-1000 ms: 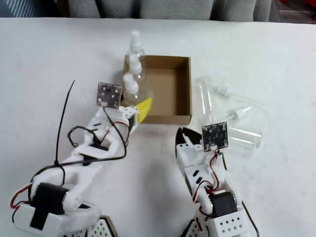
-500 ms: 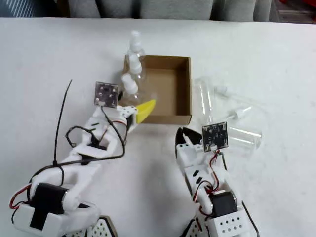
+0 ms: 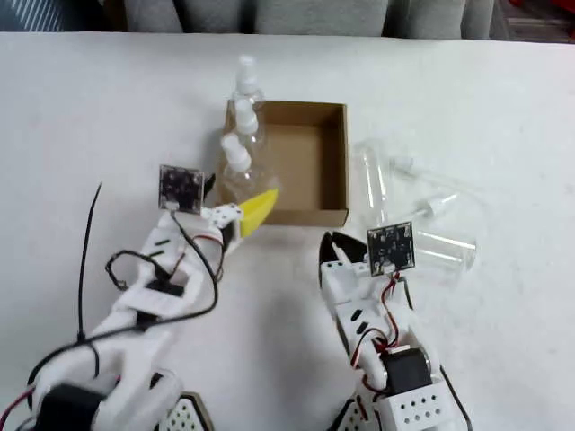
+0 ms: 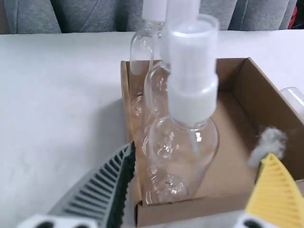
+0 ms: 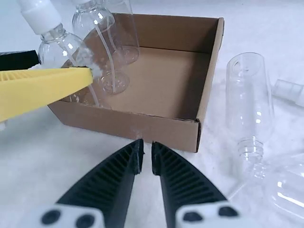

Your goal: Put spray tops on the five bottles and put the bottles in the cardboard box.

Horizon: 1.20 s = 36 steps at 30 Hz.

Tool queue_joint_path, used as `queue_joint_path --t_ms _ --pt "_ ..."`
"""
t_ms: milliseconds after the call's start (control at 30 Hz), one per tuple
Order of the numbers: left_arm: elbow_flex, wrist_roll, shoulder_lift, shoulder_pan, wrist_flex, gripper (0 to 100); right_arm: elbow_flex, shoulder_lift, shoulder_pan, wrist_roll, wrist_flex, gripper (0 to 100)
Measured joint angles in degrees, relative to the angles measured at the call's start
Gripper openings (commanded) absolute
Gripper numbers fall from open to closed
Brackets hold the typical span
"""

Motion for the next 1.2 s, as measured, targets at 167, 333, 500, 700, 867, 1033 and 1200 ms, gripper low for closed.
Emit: queue_joint_path --t_ms 167,333,500,700,867,1033,1200 --pt "0.18 0.00 -12.31 -0.26 16.35 38 0.00 0.00 0.00 0.00 0.00 1.5" --pt "0.18 0.00 -25.41 -0.18 34.55 38 0.00 0.00 0.35 0.18 0.00 1.5" --pt "3.60 0.00 -37.54 0.44 48.09 38 0.00 0.00 1.49 0.18 0.00 1.5" --pt "12.13 0.00 -49.58 0.35 49.32 38 0.00 0.00 2.64 0.18 0.00 1.5" --pt "16.44 0.00 -57.67 0.35 53.63 38 0.00 0.00 8.79 0.26 1.32 1.6" --pt "16.53 0.00 -64.79 -3.60 63.65 38 0.00 0.00 17.23 0.44 2.11 1.7" --pt "16.53 -6.15 -68.31 -5.80 76.22 38 0.00 0.00 28.40 6.86 2.11 1.7"
